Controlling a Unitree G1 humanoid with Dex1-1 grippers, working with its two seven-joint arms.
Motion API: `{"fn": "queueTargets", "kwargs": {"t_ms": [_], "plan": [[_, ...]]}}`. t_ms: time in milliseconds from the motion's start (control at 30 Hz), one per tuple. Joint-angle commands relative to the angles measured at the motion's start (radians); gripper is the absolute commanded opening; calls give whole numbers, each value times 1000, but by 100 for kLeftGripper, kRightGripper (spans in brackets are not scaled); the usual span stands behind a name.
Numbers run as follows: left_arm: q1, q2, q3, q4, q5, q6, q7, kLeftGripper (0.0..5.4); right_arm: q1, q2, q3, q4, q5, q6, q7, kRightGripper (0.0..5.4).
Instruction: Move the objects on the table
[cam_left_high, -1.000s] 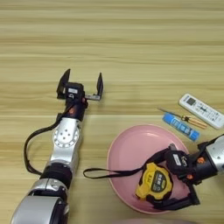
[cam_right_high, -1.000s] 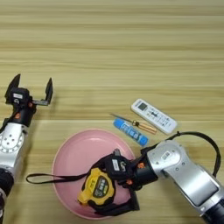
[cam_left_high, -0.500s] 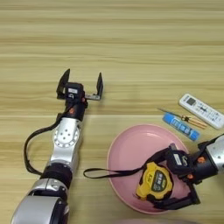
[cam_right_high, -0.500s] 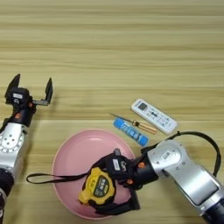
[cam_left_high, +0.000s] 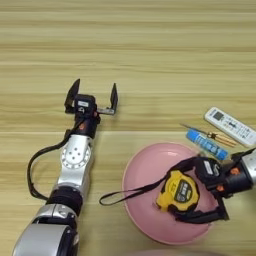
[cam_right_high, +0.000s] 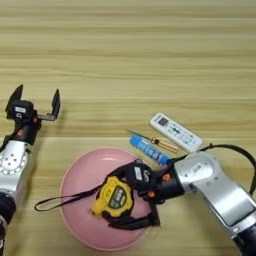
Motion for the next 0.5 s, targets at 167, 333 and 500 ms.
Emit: {"fn": "queueTargets", "kwargs": {"t_ms": [167, 333, 500], "plan": [[-11, 2, -3, 13, 14, -8, 4, 540, -94, 46, -145, 20, 67, 43, -98, 479], [-13, 3, -3, 17, 14, -9, 3, 540, -149, 84, -218, 67, 85, 75, -184, 479], [-15, 3, -2, 19, 14, -10, 5, 540, -190, 112, -279, 116, 90, 104, -271, 479]]}}
